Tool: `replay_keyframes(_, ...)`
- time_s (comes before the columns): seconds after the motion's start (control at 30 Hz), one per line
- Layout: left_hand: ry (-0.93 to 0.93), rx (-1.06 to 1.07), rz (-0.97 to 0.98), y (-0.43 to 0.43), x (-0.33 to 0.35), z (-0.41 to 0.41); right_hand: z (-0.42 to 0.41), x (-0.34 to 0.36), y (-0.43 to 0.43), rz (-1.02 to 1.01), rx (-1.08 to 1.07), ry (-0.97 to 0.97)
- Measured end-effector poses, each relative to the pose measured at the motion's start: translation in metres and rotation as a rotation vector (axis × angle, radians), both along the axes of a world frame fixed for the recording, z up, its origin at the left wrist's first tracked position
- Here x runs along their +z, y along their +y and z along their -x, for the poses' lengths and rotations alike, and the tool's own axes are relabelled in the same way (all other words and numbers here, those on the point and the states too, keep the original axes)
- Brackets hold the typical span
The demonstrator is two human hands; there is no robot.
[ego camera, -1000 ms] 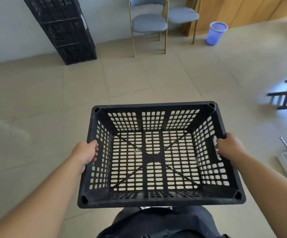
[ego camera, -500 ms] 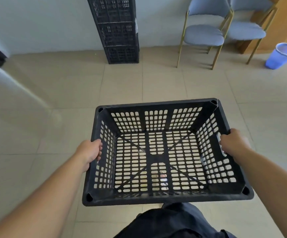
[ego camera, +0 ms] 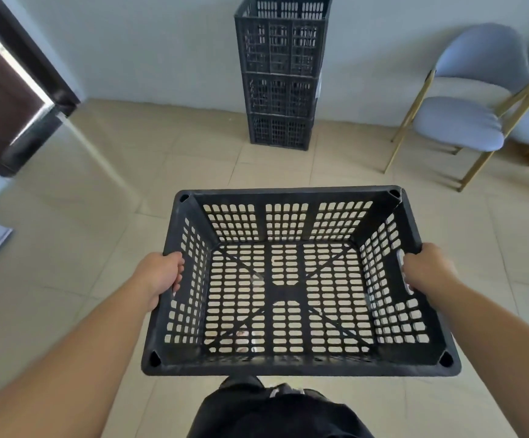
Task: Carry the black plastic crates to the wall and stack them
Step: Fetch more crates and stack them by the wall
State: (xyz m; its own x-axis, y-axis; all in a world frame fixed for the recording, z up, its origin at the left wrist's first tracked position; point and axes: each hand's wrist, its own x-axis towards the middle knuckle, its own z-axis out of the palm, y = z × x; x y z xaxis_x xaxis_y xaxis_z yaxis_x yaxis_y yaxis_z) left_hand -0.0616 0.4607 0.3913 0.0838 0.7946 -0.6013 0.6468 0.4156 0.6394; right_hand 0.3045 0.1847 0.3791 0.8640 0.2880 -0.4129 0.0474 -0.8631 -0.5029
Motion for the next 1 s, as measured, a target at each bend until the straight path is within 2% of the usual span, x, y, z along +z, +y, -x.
replay_keyframes(0.27, -0.004, -0.075, 0.047, 0.182, 0.005, -0.067, -0.054, 0.016, 0.162, 0.042, -0.05, -0.022)
replay_keyframes(0.5, 0.01, -0.163, -0.01, 0.322, 0.025, -0.158, -0.112, 0.029, 0.267, -0.01, -0.175, 0.041)
replay_keyframes(0.77, 0.012, -0.189, -0.033, 0.44, 0.033, -0.297, -0.246, 0.035, 0.382, -0.04, -0.153, 0.063)
replay_keyframes(1.0, -0.048, -0.141, -0.007, 0.522, 0.071, -0.398, -0.381, 0.079, 0.49, -0.08, -0.07, 0.121)
